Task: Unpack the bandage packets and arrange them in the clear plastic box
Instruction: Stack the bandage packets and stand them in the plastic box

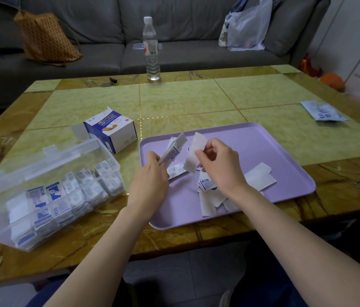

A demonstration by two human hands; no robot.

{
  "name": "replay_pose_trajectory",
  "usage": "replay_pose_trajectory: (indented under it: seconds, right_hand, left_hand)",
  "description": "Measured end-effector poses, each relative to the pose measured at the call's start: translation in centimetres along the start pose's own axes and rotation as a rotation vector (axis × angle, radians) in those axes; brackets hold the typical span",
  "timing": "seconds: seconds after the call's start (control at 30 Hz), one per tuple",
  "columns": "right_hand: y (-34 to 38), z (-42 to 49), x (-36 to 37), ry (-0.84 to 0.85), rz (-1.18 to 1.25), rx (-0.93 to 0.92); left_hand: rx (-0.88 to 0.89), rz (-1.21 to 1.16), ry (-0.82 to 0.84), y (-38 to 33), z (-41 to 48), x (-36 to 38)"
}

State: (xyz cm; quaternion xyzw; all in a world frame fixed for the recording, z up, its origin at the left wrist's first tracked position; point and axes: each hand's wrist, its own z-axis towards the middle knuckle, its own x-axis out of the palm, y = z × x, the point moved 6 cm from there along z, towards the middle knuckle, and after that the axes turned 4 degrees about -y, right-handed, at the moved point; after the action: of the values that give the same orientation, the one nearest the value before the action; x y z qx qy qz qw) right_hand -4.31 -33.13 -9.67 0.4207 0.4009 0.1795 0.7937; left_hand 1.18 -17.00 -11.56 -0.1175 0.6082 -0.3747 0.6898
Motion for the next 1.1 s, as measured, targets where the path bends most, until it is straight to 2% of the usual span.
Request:
replay_pose_trajectory:
  seconds: [0.2,0.33,0.53,0.7,0.77,0.83,0.93,1.03,1.1]
  right_hand:
    - [2.5,-1.8,1.7,0.056,-0.151,-0.300]
    - [2.7,-2.4,2.5,0.158,-0.150,-0.397]
    - [3.1,-2.6,2.3,0.130,-0.223,-0.522]
    - [3.1,-2.6,2.5,0.062,-0.289,-0.624]
    - [2.9,-2.2,2.4,-0.010,-0.327,-0.631]
    - [2.3,-1.9,2.8,-0.005,-0.395,-0.617]
    - [1.4,-2.3,4.2,0.168,-0.495,-0.619]
    - [0.2,-2.9,5.0,0.417,-0.533,-0.499]
    - [-0.2,-3.2,5.3,0.481,-0.545,-0.461]
  left_hand:
    - [0.029,-0.182,0.054,-1.1,-0.4,0.2]
    - [-0.001,-0.320,0.068,-1.8,-0.4,-0.3]
    - [-0.090,-0.566,0.122,-1.4,-0.8,-0.3]
    - [0.033,-0.294,0.065,-1.6,-0.5,-0.6]
    - [0.073,-0.171,0.055,-1.4,-0.4,-0.4]
    - [0.101,-0.069,0.079,-1.0,-0.4,0.0]
    - [0.126,0.068,0.155,-0.2,-0.6,0.8]
    - [0.191,0.239,0.199,0.3,-0.8,1.1]
    - [0.226,0.314,0.217,0.1,-1.2,1.1]
